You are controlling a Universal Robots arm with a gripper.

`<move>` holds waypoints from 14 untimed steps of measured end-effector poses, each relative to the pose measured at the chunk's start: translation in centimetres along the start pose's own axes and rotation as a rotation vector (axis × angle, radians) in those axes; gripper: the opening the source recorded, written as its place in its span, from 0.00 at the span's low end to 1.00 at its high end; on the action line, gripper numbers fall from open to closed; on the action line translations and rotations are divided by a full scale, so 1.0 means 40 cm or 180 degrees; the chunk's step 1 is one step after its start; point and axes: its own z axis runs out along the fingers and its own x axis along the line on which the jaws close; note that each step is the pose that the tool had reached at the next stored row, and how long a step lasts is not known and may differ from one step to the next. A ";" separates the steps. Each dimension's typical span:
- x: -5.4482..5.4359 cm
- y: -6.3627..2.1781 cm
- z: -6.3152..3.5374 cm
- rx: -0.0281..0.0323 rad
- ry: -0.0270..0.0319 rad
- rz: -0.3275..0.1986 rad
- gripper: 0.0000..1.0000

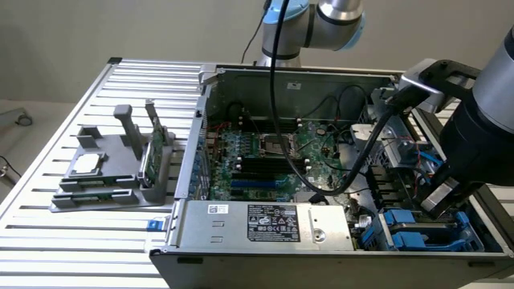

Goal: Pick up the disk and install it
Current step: 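Insert the first disk wire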

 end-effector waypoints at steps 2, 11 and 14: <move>0.000 0.000 -0.001 0.0003 -0.0006 0.0070 0.14; 0.001 0.001 -0.005 0.0017 -0.0034 0.0384 0.14; 0.001 0.001 -0.006 0.0022 -0.0043 0.0492 0.14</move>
